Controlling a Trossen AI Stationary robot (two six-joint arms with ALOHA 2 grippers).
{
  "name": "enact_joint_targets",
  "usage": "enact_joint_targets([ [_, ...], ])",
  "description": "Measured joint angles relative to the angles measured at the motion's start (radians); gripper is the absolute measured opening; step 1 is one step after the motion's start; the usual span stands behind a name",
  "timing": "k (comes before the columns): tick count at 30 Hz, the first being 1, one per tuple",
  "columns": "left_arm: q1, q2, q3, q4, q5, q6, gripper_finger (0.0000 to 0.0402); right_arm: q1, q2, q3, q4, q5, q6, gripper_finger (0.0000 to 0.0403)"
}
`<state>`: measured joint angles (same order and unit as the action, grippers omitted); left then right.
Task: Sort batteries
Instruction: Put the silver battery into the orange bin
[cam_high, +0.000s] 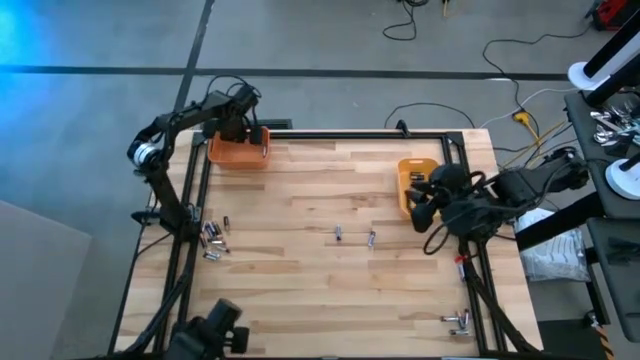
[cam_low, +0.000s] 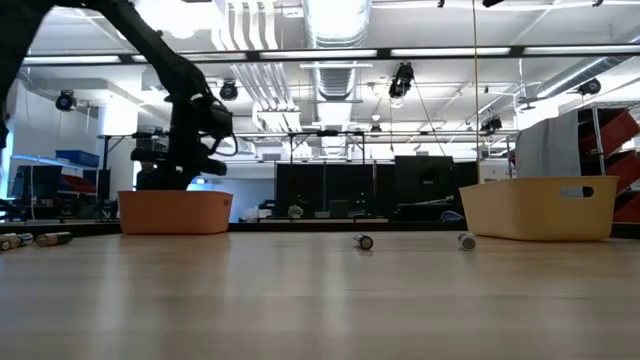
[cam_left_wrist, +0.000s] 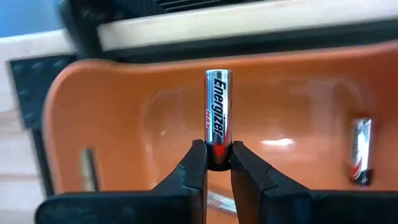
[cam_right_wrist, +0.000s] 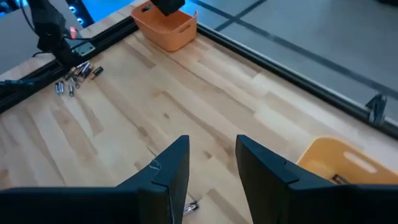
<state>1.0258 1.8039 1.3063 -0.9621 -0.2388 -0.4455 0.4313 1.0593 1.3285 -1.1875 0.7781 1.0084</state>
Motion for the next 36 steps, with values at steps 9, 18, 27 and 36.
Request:
enact_joint_targets([
  [9,-0.006,0.095,0.023,-0.051,0.085,0.010,0.0025,0.000,0.076,0.000,-0.001,-0.053,0.043,0.0100],
  [18,-0.006,0.124,-0.043,-0.038,0.096,0.037,0.0046,0.000,0.088,0.001,-0.005,-0.053,0.061,0.0104],
  [27,-0.007,0.099,-0.001,-0.074,0.111,0.030,0.0126,0.000,0.087,0.061,-0.023,-0.112,-0.043,0.0157],
  [36,-0.109,-0.085,0.089,-0.126,0.127,-0.042,0.0185,0.000,0.058,0.117,-0.104,-0.124,-0.179,0.0196],
])
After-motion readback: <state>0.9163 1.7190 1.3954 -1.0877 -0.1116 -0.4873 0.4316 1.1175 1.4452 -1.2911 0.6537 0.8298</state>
